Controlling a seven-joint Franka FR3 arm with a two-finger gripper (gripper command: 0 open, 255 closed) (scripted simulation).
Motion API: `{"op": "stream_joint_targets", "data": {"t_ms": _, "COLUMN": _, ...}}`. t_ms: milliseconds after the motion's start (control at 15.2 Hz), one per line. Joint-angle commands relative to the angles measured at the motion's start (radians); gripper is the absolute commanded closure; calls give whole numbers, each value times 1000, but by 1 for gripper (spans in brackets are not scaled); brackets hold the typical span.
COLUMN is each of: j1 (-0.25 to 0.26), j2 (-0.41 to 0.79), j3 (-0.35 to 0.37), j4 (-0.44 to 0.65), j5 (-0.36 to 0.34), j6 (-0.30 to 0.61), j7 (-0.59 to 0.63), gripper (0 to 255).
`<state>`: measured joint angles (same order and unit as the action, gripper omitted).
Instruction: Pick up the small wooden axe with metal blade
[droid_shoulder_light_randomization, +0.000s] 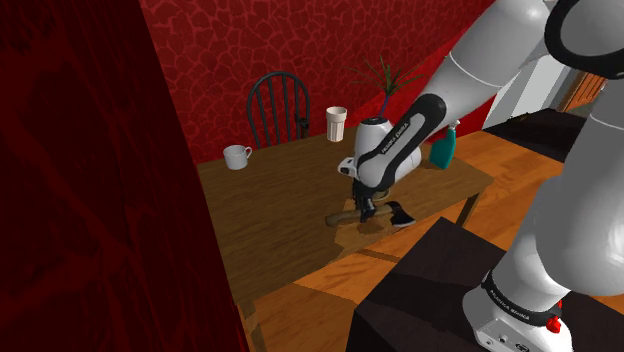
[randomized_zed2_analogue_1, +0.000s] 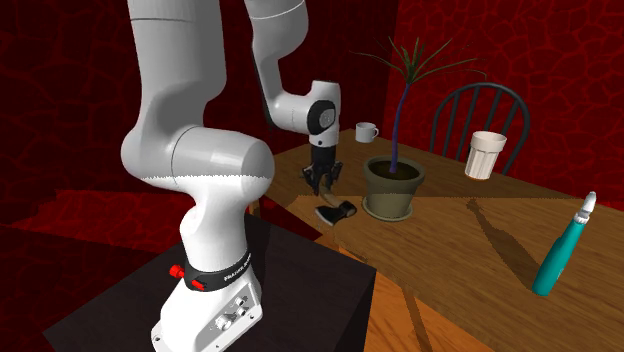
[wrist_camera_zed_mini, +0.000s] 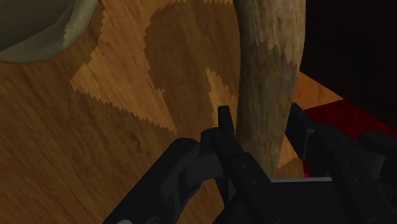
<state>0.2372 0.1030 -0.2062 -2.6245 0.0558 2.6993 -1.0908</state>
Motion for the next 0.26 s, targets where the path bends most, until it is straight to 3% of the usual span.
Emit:
{"op": "stream_joint_targets", "data": {"t_ms": 0, "j1": 2, "j2": -35, "j3": -6, "j4": -3, "j5": -19, "j6": -31, "j7": 14, "gripper": 255}}
{"op": "stream_joint_targets", "data": {"t_ms": 198, "j1": 2, "j2": -53, "j3": -7, "j4": -3, "j5": -28, "j6": -49, "j7": 20, "gripper": 255}}
